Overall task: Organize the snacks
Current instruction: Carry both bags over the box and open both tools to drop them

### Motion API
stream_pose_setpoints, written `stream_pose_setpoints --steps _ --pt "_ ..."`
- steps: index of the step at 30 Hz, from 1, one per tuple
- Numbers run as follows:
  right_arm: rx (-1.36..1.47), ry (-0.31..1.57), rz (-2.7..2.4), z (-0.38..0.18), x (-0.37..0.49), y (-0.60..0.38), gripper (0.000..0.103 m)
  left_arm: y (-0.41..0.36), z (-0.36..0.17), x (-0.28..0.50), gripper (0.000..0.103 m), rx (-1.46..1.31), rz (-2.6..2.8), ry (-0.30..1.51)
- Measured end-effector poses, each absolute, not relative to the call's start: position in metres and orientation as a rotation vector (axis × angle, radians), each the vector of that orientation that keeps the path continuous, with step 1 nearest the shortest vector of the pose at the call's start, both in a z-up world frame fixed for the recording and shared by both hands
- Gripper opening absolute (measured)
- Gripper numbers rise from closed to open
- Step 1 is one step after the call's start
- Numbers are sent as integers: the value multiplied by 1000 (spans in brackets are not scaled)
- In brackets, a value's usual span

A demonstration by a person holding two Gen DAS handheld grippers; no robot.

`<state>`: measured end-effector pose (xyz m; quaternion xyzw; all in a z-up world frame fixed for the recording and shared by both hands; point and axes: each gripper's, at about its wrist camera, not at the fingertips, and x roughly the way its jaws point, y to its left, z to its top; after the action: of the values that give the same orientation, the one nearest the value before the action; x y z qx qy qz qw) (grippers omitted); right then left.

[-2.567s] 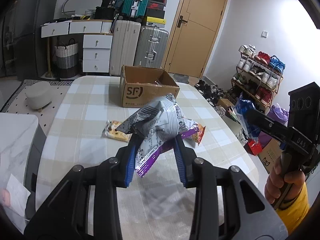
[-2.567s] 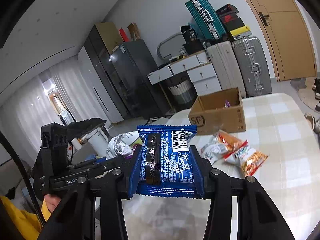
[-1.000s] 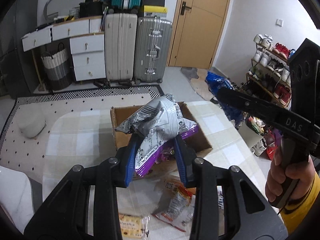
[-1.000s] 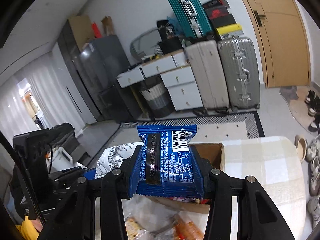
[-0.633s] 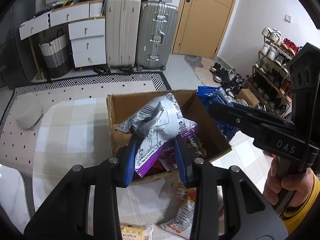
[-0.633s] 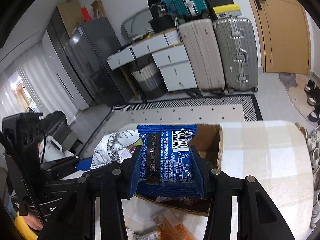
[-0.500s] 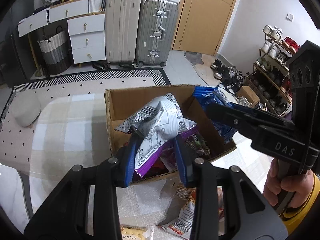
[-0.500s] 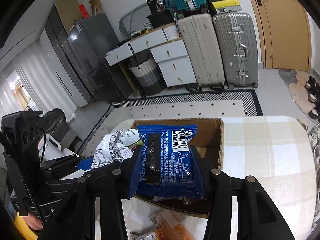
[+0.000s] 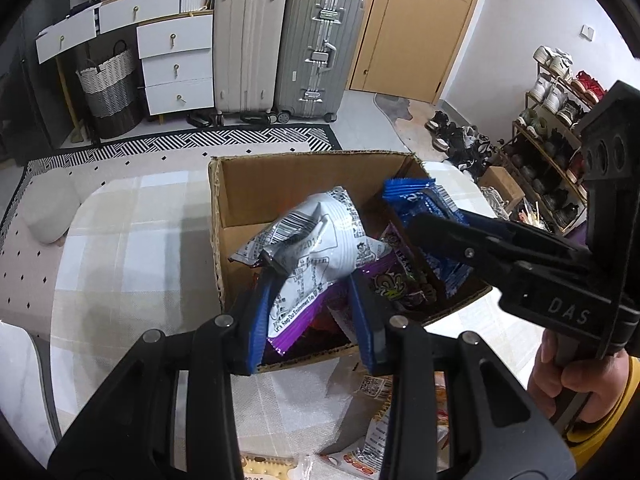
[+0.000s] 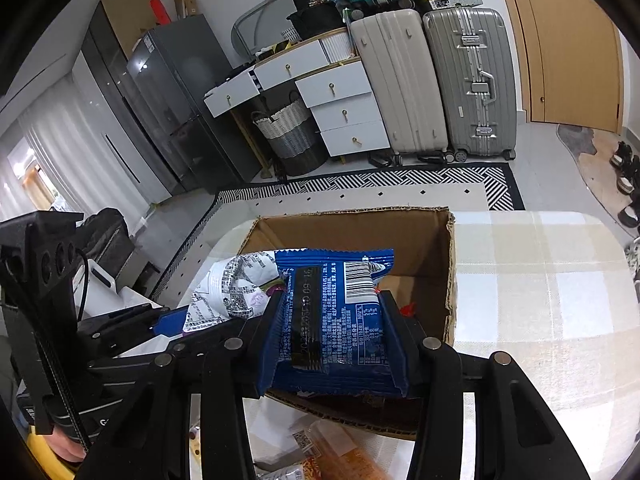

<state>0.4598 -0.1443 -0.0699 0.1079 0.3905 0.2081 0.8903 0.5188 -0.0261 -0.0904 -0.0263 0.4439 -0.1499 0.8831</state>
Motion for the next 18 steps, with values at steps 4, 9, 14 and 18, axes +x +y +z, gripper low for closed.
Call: stream_pose_setpoints --steps 4,9,14,18 --pt "282 828 443 -75 459 -149 46 -25 -97 509 32 -59 -300 938" --pt "277 846 433 -78 458 -146 46 -19 -101 504 34 -51 -287 942" --pt "248 860 427 -78 462 -142 46 -18 -95 491 37 -41 -277 946" --pt "214 852 427 -78 460 -139 46 -19 -85 482 50 -22 -259 929"
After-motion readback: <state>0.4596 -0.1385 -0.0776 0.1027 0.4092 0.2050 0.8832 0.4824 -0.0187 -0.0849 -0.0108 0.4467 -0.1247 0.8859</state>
